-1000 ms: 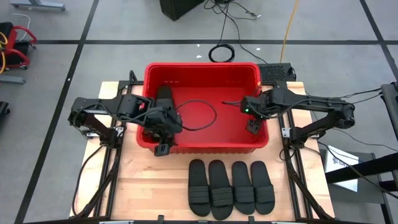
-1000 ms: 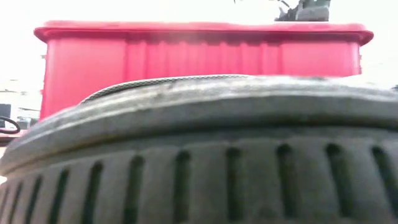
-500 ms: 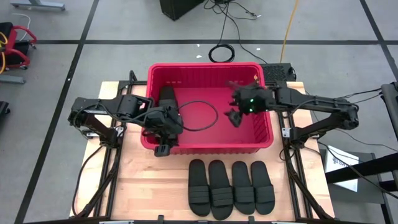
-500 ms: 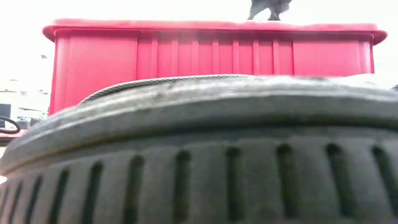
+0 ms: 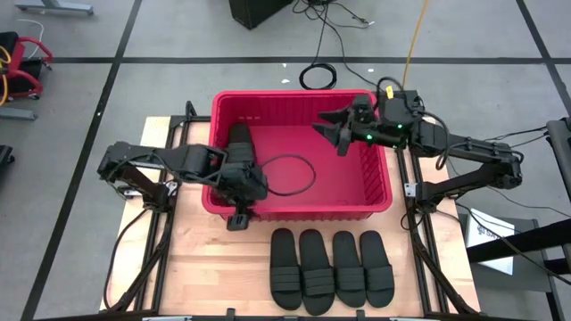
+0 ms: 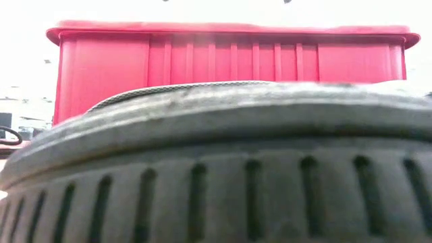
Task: Pick and place slides into bin
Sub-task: Put the black slide into the red bin
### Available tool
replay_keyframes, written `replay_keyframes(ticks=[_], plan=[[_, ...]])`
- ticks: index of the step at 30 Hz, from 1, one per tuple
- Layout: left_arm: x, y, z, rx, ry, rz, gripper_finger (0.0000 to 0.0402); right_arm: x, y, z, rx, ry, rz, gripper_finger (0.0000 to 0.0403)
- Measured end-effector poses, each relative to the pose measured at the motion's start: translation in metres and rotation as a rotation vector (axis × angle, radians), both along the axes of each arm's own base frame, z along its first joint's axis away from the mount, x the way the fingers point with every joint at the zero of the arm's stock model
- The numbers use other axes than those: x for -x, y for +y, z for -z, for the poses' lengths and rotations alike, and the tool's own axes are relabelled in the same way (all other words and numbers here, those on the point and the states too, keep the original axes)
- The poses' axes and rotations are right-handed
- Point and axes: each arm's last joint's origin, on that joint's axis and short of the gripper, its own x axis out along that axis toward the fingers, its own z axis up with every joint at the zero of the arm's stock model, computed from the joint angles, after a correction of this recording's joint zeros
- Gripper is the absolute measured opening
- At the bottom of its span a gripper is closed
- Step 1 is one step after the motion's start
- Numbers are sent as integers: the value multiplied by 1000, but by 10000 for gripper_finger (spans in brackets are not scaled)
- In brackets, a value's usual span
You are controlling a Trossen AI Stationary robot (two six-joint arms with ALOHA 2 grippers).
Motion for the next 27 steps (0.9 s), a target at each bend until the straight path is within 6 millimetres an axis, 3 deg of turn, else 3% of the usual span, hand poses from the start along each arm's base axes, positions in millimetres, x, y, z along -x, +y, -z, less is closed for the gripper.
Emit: replay_keyframes(ticks=[13,20,27], plan=[[-8,-48,47,138,-11,43,255,0,0,-2,4,-25,0,265],[-14,-70,69,234,-101,36,255,0,0,-2,36,-15,-2,265],[-12,-79,100,281,-101,-21,255,0,-2,-1,11,-7,6,265]])
